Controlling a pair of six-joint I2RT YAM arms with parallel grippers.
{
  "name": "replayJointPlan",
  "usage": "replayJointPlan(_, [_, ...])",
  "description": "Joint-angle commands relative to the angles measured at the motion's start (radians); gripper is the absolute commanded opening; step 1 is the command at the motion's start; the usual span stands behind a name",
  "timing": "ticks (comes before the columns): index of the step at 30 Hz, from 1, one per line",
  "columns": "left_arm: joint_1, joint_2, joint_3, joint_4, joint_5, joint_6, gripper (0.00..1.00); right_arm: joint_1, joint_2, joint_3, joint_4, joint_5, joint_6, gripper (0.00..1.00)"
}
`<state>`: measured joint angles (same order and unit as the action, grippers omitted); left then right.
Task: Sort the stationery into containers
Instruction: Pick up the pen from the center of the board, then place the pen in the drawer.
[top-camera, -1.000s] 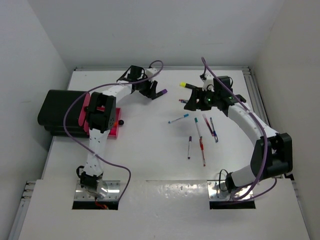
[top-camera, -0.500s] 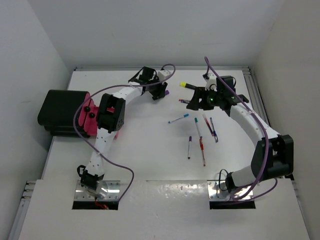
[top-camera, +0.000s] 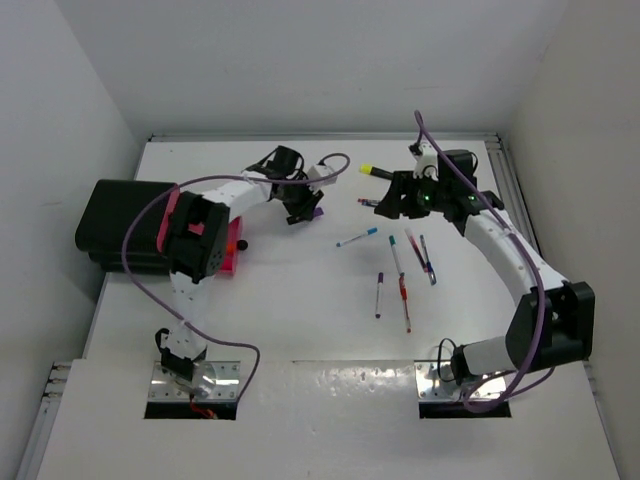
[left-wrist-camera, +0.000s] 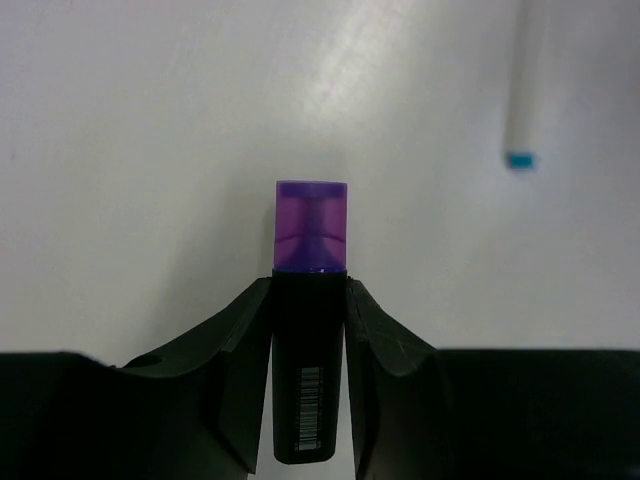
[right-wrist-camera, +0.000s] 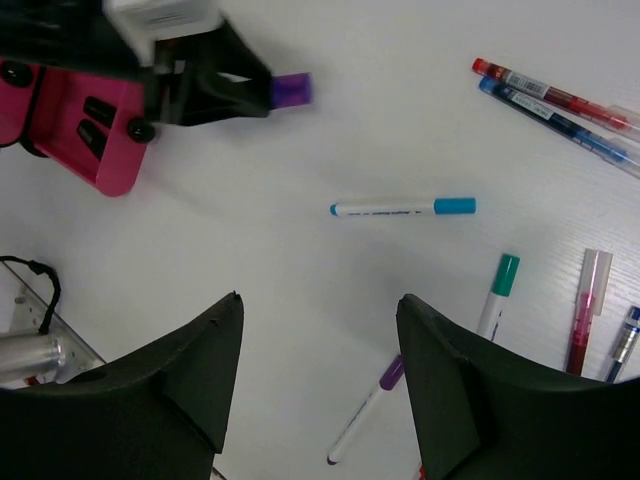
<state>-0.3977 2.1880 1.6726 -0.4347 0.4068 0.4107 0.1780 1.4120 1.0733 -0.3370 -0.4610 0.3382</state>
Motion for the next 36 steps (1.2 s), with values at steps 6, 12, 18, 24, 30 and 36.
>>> replayJointPlan(6, [0.161,-0.533,-0.146,-0.386,0.381,0.469,0.01,0.005,-0.088,-0.030,0.044,-0.022,-0.021,0.62])
replayJointPlan(12, [0.243,-0.654,-0.273,-0.584,0.371,0.759,0.00,0.026,-0.077,-0.023,0.052,-0.024,-0.021,0.62])
replayJointPlan(18, [0.349,-0.680,-0.378,-0.650,0.325,0.996,0.00,0.034,-0.051,0.004,0.038,-0.025,-0.030,0.62])
replayJointPlan(24, [0.470,-0.599,-0.356,-0.654,0.231,1.123,0.00,0.043,-0.038,0.004,0.043,-0.024,-0.036,0.62])
replayJointPlan(30, [0.548,-0.519,-0.343,-0.632,0.205,1.177,0.04,0.043,-0.018,0.005,0.044,-0.024,-0.041,0.62])
replayJointPlan(36, [0.566,-0.453,-0.329,-0.567,0.207,1.180,0.06,0.051,0.005,0.020,0.044,-0.022,-0.044,0.62])
